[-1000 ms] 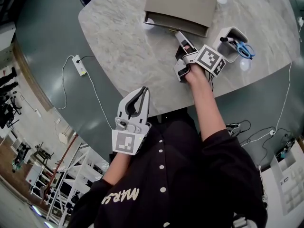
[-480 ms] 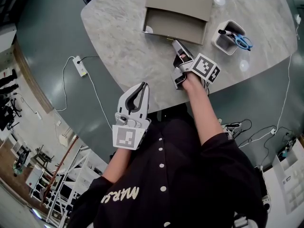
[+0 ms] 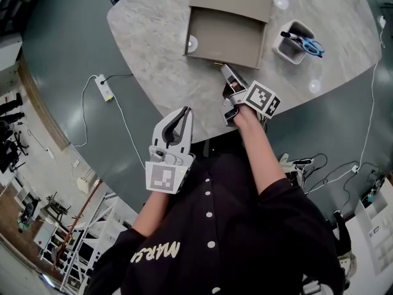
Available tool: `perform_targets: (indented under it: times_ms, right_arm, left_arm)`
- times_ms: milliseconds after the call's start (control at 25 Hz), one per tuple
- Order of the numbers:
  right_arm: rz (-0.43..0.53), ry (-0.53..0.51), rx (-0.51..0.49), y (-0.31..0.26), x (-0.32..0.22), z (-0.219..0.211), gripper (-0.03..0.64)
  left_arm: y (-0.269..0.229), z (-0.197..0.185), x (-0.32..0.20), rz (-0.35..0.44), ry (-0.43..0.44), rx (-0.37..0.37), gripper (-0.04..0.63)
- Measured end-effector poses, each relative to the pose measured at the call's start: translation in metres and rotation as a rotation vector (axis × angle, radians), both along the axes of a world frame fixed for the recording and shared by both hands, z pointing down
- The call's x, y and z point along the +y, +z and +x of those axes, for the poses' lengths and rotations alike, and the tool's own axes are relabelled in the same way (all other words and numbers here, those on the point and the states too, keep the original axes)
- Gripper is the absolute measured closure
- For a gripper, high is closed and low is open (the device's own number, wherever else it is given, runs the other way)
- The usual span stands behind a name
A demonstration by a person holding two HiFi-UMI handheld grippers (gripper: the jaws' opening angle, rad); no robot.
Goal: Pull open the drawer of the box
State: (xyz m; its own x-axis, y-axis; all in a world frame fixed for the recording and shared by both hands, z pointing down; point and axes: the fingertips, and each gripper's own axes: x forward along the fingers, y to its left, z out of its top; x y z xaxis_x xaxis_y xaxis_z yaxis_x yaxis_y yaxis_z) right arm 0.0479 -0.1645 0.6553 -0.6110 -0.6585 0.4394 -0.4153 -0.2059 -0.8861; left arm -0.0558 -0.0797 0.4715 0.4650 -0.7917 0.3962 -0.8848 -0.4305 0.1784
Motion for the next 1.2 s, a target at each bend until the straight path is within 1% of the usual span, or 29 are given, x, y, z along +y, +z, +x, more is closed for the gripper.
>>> perform_targets:
  times_ms: [200, 400, 520, 560, 600, 760, 800, 880, 960, 1000, 1120, 1200]
  right_arm:
    - [-0.001, 0.003, 0.002, 0.0, 0.013, -0.003, 0.588]
    - [-0.001, 0.002, 0.009, 0.001, 0.014, -0.003, 0.588]
    - [-0.015, 0.0, 0.018, 0.003, 0.014, -0.004, 0.589]
    - [-0.021, -0.005, 0.025, 0.004, 0.014, -0.005, 0.584]
    - [-0.024, -0.014, 0.032, 0.005, 0.014, -0.006, 0.563]
    - [-0.032, -0.061, 0.071, 0.002, 0.022, -0.008, 0.534]
    - [-0.037, -0.073, 0.085, 0.001, 0.025, -0.007, 0.534]
    - [-0.034, -0.099, 0.121, -0.006, 0.031, -0.005, 0.557]
    - [0.001, -0.124, 0.159, -0.019, 0.034, -0.002, 0.59]
    - [0.036, -0.129, 0.176, -0.03, 0.034, 0.0, 0.608]
    - [0.202, -0.123, 0.224, -0.078, 0.028, 0.007, 0.62]
    - [0.328, -0.13, 0.277, -0.115, 0.022, 0.01, 0.62]
  left_arm:
    - [-0.002, -0.004, 0.009, 0.004, 0.004, -0.002, 0.569]
    - [-0.001, -0.003, 0.014, 0.002, 0.015, 0.002, 0.569]
    - [-0.005, -0.005, 0.014, 0.016, 0.019, -0.004, 0.569]
    - [-0.005, -0.005, 0.014, 0.016, 0.02, -0.002, 0.569]
    - [-0.006, -0.006, 0.015, 0.014, 0.021, 0.002, 0.569]
    - [-0.012, -0.008, 0.014, 0.025, 0.03, 0.003, 0.569]
    - [-0.014, -0.009, 0.013, 0.031, 0.032, 0.0, 0.569]
    - [-0.019, -0.01, 0.011, 0.048, 0.037, 0.001, 0.569]
    - [-0.03, -0.011, 0.005, 0.08, 0.036, 0.004, 0.569]
    - [-0.036, -0.012, 0.001, 0.098, 0.034, -0.001, 0.569]
    - [-0.05, -0.017, -0.002, 0.115, 0.028, -0.013, 0.569]
    - [-0.064, -0.02, -0.006, 0.15, 0.022, 0.002, 0.569]
